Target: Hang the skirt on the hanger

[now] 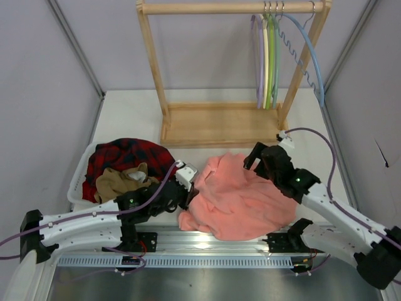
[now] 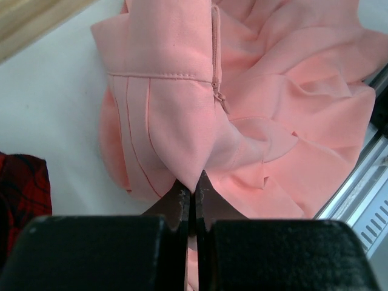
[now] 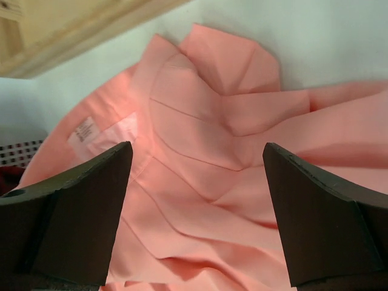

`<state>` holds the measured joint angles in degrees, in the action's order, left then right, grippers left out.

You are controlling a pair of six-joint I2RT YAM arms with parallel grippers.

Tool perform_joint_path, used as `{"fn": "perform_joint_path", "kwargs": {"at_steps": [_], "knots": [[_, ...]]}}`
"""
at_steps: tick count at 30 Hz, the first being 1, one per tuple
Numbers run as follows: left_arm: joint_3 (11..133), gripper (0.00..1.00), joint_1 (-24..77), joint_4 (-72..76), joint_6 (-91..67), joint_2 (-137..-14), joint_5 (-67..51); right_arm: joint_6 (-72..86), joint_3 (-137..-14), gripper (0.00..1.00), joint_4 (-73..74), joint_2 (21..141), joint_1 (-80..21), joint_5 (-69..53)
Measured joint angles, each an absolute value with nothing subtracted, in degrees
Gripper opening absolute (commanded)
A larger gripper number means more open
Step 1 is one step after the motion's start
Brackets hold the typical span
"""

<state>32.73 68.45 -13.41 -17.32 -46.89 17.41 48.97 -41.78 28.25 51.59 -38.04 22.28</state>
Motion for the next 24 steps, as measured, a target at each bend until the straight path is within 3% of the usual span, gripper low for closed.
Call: {"fn": "perform_joint_path", "kwargs": {"at_steps": [12,21,24], "knots": [[29.56,0.00,68.45,-13.50,-22.65,-45.89,18.81,39.72,-47.59,0.87,15.00,80.44,-39.03,14.90],[26.24,0.00,68.45,-15.16,-27.44,-39.29,21.69,34.50,-54.02,0.87,12.84,91.24,-44.03,17.87],[25.39,0.00,68.45,-16.49,-28.56,-36.86,22.61,33.17,-56.07,0.75,13.67,95.26,-44.69,20.99]]}}
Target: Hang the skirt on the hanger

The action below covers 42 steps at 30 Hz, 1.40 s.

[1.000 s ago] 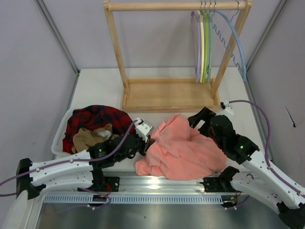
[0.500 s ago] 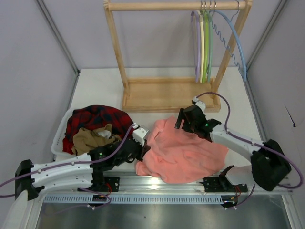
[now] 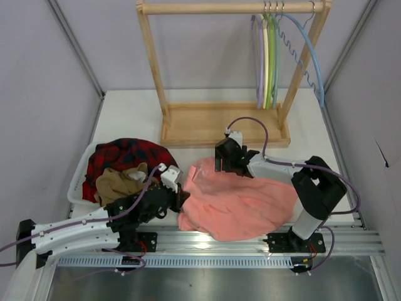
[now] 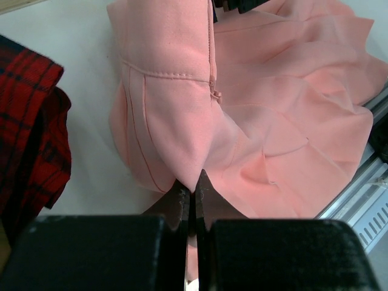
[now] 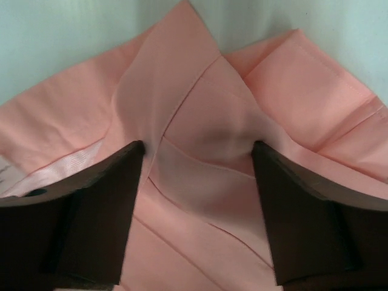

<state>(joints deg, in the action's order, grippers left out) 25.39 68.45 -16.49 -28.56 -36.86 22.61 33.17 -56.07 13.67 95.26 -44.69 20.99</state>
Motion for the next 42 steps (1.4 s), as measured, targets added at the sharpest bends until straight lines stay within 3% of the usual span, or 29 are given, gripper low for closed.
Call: {"fn": "perform_joint_path", "kwargs": {"at_steps": [3,4,5,11,18,23,27,33,36,37,38,39,42], "knots": [[24.75,0.00,68.45,-17.56,-29.30,-34.98,23.57,31.42,-56.99,0.42,14.35,97.95,-45.74,22.63],[24.67,0.00,68.45,-17.87,-29.58,-34.68,23.92,30.85,-57.28,0.14,14.70,98.59,-46.11,23.14],[24.51,0.00,68.45,-18.17,-30.00,-34.39,24.25,30.41,-57.58,0.02,15.14,99.04,-46.41,23.66],[24.21,0.00,66.28,-20.93,-33.61,-34.28,27.73,31.79,-57.80,0.00,17.06,94.59,-47.18,26.57],[25.91,0.00,49.56,-17.98,-30.00,-35.70,23.68,34.02,-48.01,0.00,11.60,60.29,-48.93,27.77],[35.53,0.00,45.56,-12.43,-20.60,-40.93,19.44,32.08,-43.86,0.00,7.18,42.24,-49.58,28.05],[42.19,0.00,45.41,-6.74,-13.30,-44.71,14.96,29.98,-41.34,0.00,7.11,35.99,-49.15,28.47],[38.35,0.06,45.39,-5.26,-10.35,-44.56,5.67,34.17,-34.13,0.00,14.04,29.21,-48.27,29.12],[35.09,0.44,48.12,-7.75,-11.81,-44.47,3.33,37.56,-27.70,0.00,19.55,21.47,-48.27,27.99],[34.70,0.66,48.84,-8.82,-12.32,-44.45,2.59,38.39,-25.96,0.00,21.65,18.33,-48.27,27.79],[34.59,0.80,49.52,-10.22,-13.04,-44.31,1.96,39.09,-24.45,0.00,23.33,15.16,-48.25,27.40],[34.61,0.99,49.87,-11.62,-14.20,-44.01,1.72,39.53,-23.51,0.00,24.99,12.10,-48.25,27.11],[35.94,0.99,50.00,-16.12,-15.66,-42.17,2.44,39.68,-22.96,0.00,26.92,7.29,-48.25,26.17]]}}
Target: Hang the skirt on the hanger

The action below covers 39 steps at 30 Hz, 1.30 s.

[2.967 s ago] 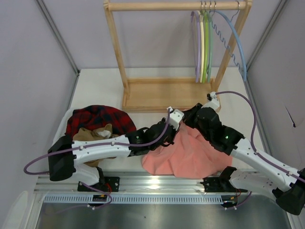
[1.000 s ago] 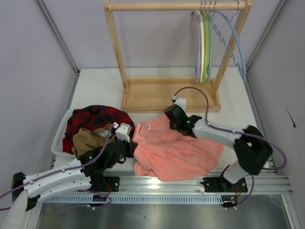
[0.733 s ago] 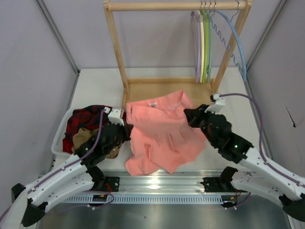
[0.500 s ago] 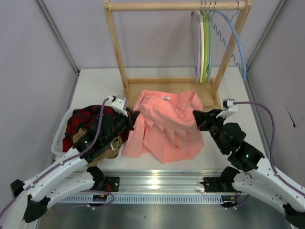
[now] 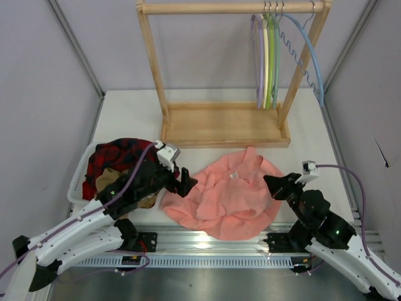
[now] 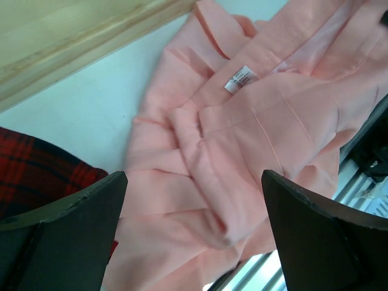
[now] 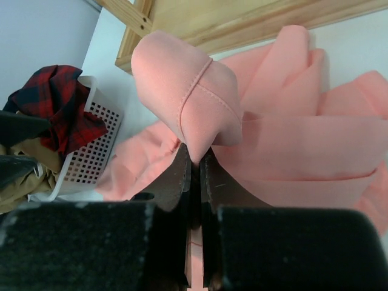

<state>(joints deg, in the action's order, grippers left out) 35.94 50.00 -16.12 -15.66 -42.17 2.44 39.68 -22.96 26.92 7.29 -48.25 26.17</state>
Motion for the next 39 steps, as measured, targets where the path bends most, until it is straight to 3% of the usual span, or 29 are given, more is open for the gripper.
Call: {"fn": "perform_joint_path", "kwargs": {"at_steps": [5,10,17,26,29,30,32,33,34,35,37,38,39], "knots": [[48.62,1.00,50.02,-21.56,-14.20,-41.80,5.58,36.23,-22.96,0.00,26.39,9.58,-48.25,22.22],[57.71,0.98,50.09,-14.35,-10.63,-48.73,-0.82,33.36,-22.96,0.00,22.76,14.98,-48.18,14.57],[55.88,0.93,51.16,-7.40,-5.72,-68.53,-11.66,30.30,-25.02,0.00,20.82,16.34,-48.14,6.07],[55.46,0.78,51.55,-0.23,-0.38,-75.79,-17.52,28.16,-29.19,0.00,20.71,18.44,-48.14,-0.64],[56.45,0.58,51.55,2.17,0.36,-78.83,-19.81,28.16,-29.19,0.00,20.69,19.49,-48.14,-1.96],[56.62,0.45,51.59,2.85,0.56,-79.70,-20.53,28.14,-29.19,0.00,20.69,19.79,-48.14,-2.20],[56.77,0.30,51.66,4.10,0.40,-81.28,-22.00,28.14,-29.21,0.00,20.69,20.29,-48.12,-2.50],[56.86,0.14,51.70,4.69,0.16,-81.93,-22.83,28.12,-29.28,0.00,20.73,20.51,-48.12,-2.48],[57.06,0.08,51.75,5.26,-0.36,-82.63,-23.40,28.08,-29.41,0.02,20.75,20.69,-48.12,-2.35],[57.36,0.03,51.77,5.56,-0.93,-83.18,-23.70,28.10,-29.63,0.07,21.02,20.95,-48.07,-1.89],[59.24,0.00,51.83,4.60,-2.50,-84.55,-22.39,29.10,-30.96,0.38,23.11,21.74,-48.07,1.02],[60.93,0.00,51.94,3.03,-3.49,-85.27,-20.82,29.98,-31.92,0.54,24.47,22.35,-48.01,3.29],[63.26,0.00,52.03,0.71,-4.47,-86.06,-18.96,30.89,-33.12,0.81,26.22,23.03,-47.90,5.34]]}}
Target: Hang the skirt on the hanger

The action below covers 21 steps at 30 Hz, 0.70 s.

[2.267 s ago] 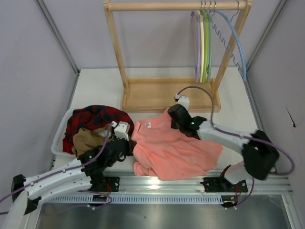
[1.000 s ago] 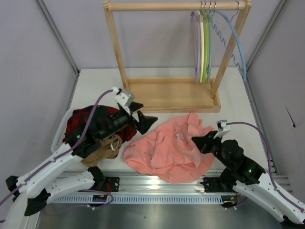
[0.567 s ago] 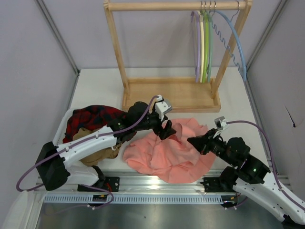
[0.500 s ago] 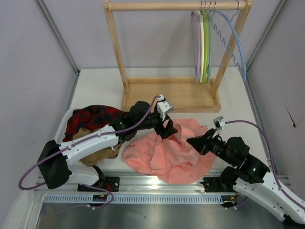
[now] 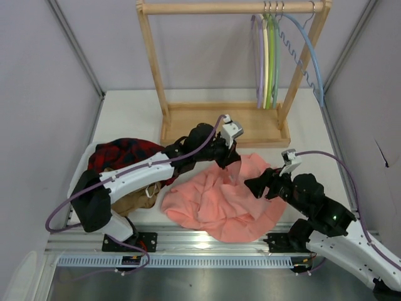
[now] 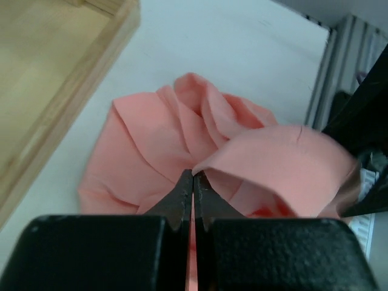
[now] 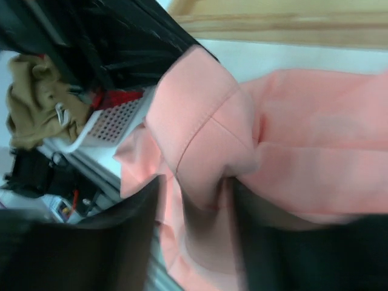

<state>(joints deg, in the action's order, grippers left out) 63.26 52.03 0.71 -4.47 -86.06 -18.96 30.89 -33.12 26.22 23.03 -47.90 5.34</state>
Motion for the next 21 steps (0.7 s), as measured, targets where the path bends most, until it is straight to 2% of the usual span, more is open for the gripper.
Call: {"fn": "perform_joint_path", "kwargs": {"at_steps": [2,3,12,21], "knots": [[69.67,0.00,52.42,-5.65,-6.63,-87.90,-13.78,32.10,-35.73,0.97,29.28,24.69,-47.62,8.88],[71.66,0.00,52.62,-7.57,-7.49,-88.16,-11.86,32.56,-37.06,0.99,30.44,25.65,-47.48,10.37],[81.38,0.00,56.47,-29.61,-16.60,-87.66,11.20,35.22,-46.70,0.99,35.64,37.89,-48.58,14.48],[81.80,0.00,57.74,-34.98,-22.26,-87.13,16.60,37.71,-48.80,0.95,28.45,52.84,-57.98,22.85]]}}
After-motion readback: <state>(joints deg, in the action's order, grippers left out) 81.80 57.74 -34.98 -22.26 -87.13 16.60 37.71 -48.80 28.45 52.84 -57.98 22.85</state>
